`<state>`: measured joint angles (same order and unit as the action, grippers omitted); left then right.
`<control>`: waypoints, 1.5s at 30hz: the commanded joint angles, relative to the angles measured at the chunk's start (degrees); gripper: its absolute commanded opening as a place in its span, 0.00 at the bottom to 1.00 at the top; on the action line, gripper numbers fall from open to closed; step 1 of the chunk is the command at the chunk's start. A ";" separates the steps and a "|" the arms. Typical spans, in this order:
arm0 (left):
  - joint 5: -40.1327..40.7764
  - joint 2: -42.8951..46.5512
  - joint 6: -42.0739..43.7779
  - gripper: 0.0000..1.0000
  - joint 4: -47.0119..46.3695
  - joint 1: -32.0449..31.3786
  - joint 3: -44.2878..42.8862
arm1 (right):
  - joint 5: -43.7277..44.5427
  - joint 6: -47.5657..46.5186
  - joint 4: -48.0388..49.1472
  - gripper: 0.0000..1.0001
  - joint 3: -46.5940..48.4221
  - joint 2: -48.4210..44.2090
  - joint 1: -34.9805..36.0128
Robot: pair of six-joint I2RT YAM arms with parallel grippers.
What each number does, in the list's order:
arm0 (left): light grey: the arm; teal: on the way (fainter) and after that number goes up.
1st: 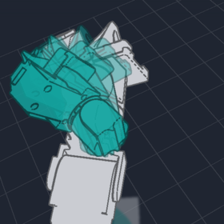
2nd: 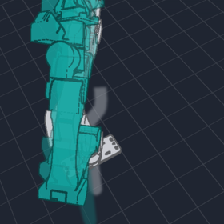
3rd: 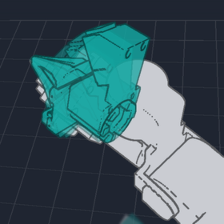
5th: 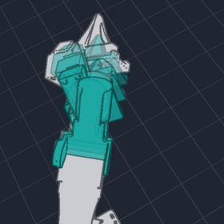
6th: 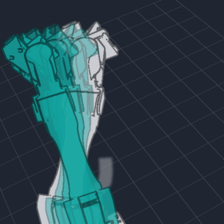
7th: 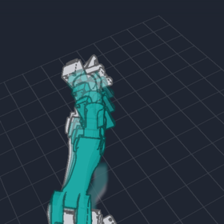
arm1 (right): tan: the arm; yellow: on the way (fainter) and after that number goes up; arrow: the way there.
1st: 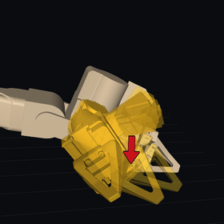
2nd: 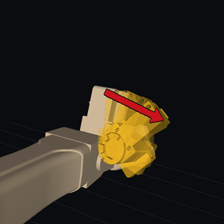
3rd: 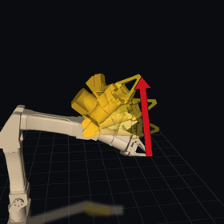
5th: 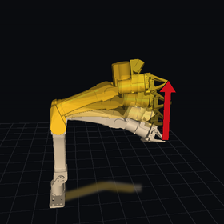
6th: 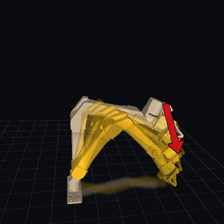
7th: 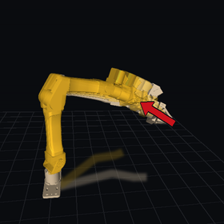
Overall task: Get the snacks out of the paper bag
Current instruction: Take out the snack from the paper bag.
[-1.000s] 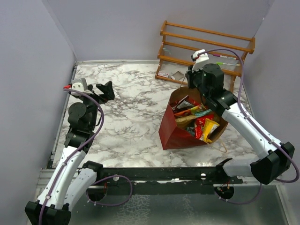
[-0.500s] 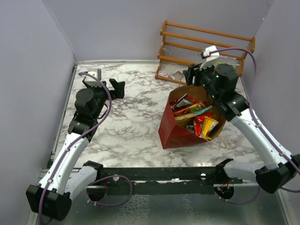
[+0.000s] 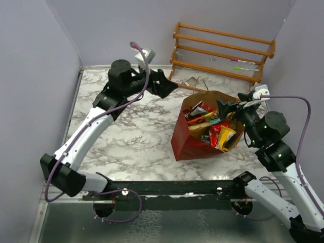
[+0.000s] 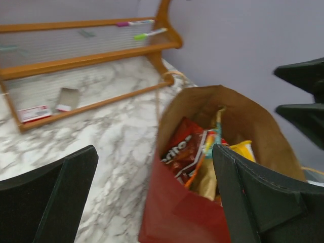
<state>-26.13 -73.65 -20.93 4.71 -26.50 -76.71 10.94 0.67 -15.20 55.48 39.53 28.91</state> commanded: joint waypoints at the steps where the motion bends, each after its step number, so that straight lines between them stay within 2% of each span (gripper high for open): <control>1: -5.01 -7.25 3.28 0.99 10.53 -7.24 -11.92 | 5.00 0.38 2.25 0.88 -4.28 -4.39 0.01; 6: 5.21 -17.52 11.76 0.99 24.13 -15.62 -27.27 | 6.17 0.65 2.91 0.88 -6.97 -9.95 0.01; 11: 14.69 -31.42 16.94 0.96 41.21 -20.18 -45.62 | 9.88 0.82 4.28 0.88 -8.67 -16.63 0.01; 14: 19.94 -36.97 18.60 0.91 46.82 -22.29 -52.19 | 12.08 0.76 6.63 0.89 -10.72 -20.96 -0.01; 17: 23.74 -38.27 20.47 0.86 46.40 -24.78 -51.73 | 12.73 0.09 8.47 0.90 -12.38 -24.09 0.05; 21: 27.26 -37.83 21.01 0.85 43.09 -26.45 -47.51 | 12.55 -0.23 9.09 0.90 -13.11 -25.18 0.01; 23: 30.33 -39.45 20.84 0.86 44.08 -26.44 -48.31 | 12.33 0.17 8.76 0.90 -13.22 -24.85 0.01; 27: 30.72 -42.65 20.80 0.83 46.56 -26.67 -50.57 | 11.75 0.63 8.38 0.90 -13.30 -23.94 0.01; 35: 30.19 -42.27 21.54 0.82 44.81 -28.15 -44.46 | 11.90 0.61 8.43 0.90 -13.57 -23.85 -0.04; 45: 32.63 -42.40 21.17 0.54 44.43 -28.42 -44.59 | 11.53 0.74 8.10 0.90 -13.75 -23.62 0.00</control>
<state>3.92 -115.85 -0.23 48.86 -54.87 -120.97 21.80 1.08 -7.73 42.19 15.49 28.91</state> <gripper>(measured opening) 0.593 0.898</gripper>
